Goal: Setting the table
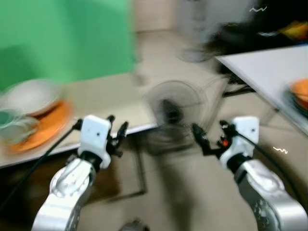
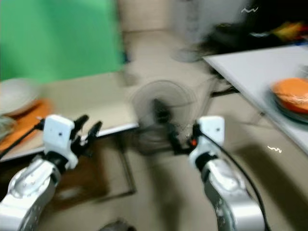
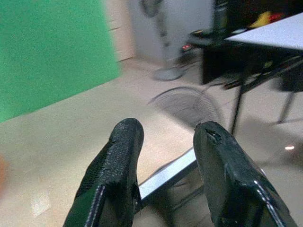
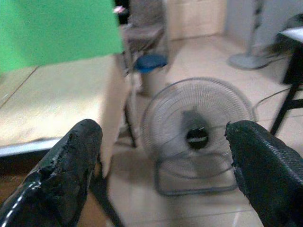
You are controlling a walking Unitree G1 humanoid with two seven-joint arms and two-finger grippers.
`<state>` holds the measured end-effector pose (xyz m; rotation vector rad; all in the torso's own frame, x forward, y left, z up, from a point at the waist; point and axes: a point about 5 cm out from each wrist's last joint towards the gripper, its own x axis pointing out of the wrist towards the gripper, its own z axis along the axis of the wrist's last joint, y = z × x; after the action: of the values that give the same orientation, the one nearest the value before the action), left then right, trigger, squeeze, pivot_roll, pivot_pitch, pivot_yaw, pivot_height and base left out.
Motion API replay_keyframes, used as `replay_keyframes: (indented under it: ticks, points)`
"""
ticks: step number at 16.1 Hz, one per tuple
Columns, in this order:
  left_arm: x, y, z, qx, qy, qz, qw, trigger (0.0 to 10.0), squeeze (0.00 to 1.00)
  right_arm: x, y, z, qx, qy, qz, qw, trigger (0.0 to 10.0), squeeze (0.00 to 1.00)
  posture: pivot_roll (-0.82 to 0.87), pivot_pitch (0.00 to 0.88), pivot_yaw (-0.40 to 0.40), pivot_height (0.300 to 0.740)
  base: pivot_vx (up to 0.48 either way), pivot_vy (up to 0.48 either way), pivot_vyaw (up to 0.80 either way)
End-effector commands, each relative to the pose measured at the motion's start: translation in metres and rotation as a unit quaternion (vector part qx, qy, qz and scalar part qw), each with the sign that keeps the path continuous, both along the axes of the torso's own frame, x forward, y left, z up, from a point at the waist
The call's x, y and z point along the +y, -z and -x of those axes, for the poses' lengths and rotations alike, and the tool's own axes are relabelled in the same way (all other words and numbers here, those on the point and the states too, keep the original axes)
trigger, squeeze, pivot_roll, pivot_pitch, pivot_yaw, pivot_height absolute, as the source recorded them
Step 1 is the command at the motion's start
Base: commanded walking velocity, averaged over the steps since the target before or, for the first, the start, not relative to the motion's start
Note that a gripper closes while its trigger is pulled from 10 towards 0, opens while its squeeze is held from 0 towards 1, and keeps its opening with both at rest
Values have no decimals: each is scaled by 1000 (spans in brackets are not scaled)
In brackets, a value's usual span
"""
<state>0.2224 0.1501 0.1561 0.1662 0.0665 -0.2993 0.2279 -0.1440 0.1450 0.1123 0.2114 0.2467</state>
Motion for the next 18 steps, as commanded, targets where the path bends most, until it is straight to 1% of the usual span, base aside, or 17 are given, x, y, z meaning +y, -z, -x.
replay_keyframes:
  ticks: [1, 5, 8, 11, 13, 18]
  points:
    - [2, -7, -2, -13, -5, -5, 1000, 10000, 0, 4, -3, 0, -4, -10, -9, 1000, 10000, 1000, 156, 0, 3, 740, 0, 0, 800]
    - [5, -12, -3, -33, -13, -13, 999, 10000, 0, 9, -5, -1, -8, -29, -17, 999, 10000, 1000, 161, 0, 2, 740, 0, 0, 800]
    - [6, -18, -6, -46, -15, -7, 999, 10000, 0, 10, -9, -4, -17, -39, -24, 999, 10000, 1000, 163, 0, 1, 740, 0, 0, 800]
    - [5, -19, -6, -46, -12, -3, 999, 10000, 0, 10, -11, -6, -21, -42, -19, 999, 10000, 1000, 165, 0, -2, 740, 0, 0, 800]
    - [4, -18, -6, -45, -12, -2, 999, 10000, 0, 10, -11, -7, -22, -46, -15, 999, 10000, 1000, 166, 0, -11, 740, 253, 0, 800]
    - [5, -19, -5, -46, -12, -2, 999, 10000, 0, 10, -11, -8, -20, -52, -13, 998, 10000, 1000, 176, 0, -20, 740, 253, 0, 0]
